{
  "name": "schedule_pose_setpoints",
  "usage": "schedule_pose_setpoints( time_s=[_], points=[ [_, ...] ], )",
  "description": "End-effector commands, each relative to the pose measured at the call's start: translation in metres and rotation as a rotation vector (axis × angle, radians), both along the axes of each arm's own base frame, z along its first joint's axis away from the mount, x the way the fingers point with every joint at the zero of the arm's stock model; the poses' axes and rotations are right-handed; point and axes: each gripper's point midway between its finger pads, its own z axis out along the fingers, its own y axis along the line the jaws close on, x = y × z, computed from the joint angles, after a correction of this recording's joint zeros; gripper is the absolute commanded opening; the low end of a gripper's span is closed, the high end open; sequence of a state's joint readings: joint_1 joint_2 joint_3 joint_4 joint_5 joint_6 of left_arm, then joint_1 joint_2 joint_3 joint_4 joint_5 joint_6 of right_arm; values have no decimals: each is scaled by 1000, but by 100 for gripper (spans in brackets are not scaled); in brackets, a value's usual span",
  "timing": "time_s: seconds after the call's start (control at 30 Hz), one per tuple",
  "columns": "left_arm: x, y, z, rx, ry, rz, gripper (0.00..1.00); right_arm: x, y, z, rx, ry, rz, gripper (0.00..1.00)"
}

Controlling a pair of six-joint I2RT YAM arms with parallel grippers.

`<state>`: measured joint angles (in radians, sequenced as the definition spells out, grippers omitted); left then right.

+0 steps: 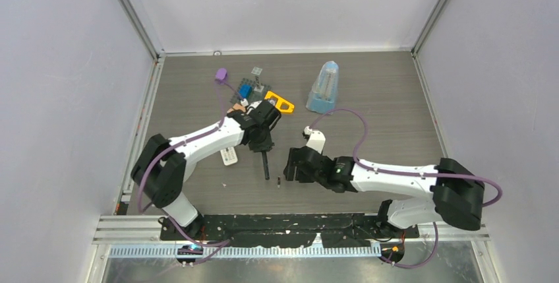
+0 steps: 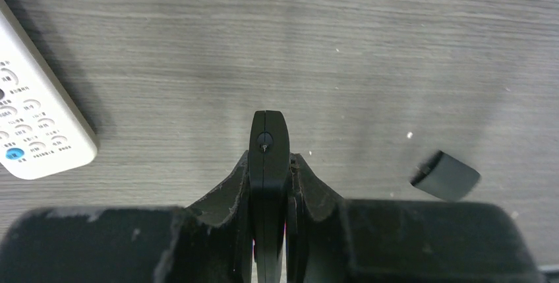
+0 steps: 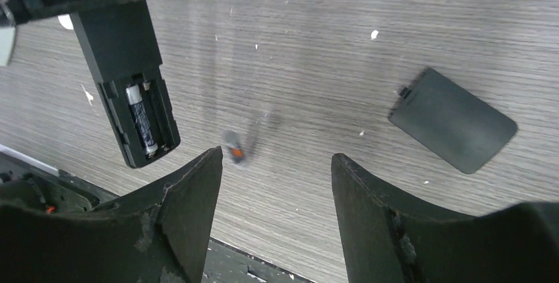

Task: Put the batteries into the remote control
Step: Pick up the battery from the center of the board.

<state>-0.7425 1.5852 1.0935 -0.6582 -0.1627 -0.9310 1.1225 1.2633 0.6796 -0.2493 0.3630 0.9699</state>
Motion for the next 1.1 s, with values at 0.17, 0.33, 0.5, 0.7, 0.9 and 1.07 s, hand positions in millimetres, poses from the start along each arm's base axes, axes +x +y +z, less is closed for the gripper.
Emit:
schedule_pose_setpoints(
  time_s=[0.17, 0.33, 0.5, 0.7, 0.9, 1.07],
  points=[
    [16, 23, 7, 202, -72, 5, 0, 3, 35, -3, -57, 46, 97, 64],
    [17, 32, 25, 150, -142, 20, 0, -5, 34, -15, -196, 87, 131, 57],
    [17, 39, 43, 107, -195, 8, 0, -26, 15, -17, -361, 108, 136, 68],
    [15, 48, 54, 71, -238, 21, 0, -48, 7, -30, -383, 155, 124, 70],
    [11, 60, 55, 61, -250, 40, 0, -49, 27, -32, -337, 157, 159, 64],
    [6, 63, 55, 38, -256, 41, 0, -49, 29, -38, -370, 188, 138, 59]
  ],
)
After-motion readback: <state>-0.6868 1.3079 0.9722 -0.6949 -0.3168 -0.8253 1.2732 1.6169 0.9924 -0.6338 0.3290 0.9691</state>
